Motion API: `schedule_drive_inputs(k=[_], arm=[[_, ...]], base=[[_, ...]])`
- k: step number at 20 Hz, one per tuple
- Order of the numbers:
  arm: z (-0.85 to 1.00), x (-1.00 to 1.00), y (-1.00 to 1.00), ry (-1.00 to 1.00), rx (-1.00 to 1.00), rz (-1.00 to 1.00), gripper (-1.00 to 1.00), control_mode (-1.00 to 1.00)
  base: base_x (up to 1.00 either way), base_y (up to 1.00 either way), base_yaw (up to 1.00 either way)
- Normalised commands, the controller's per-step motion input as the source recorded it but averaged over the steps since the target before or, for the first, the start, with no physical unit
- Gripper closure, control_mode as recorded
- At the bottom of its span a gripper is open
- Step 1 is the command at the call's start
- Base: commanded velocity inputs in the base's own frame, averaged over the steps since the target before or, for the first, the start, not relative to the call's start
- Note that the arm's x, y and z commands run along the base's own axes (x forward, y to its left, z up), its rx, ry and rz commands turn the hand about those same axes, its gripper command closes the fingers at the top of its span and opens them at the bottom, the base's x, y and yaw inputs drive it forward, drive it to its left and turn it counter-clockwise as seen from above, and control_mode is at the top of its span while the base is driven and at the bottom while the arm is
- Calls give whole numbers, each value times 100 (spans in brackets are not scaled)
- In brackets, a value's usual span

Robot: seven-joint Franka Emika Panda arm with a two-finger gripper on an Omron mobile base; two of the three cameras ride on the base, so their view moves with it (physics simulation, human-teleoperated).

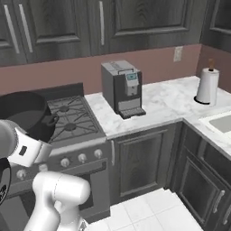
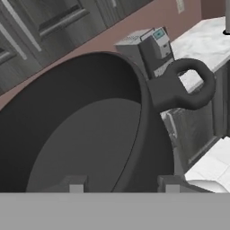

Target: Move the pot and pan from the stove into the sink.

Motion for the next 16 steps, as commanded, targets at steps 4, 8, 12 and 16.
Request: schedule_drive_inputs(k=[4, 8, 12, 16], arm=[[0, 0, 0, 0, 0, 0, 100, 100], [0, 0, 0, 0, 0, 0, 100, 100], [0, 0, 0, 0, 0, 0, 100, 100], [0, 0, 0, 0, 0, 0, 100, 100]], base=[[0, -21, -39], [0, -22, -39], [0, -21, -38], [0, -20, -38]])
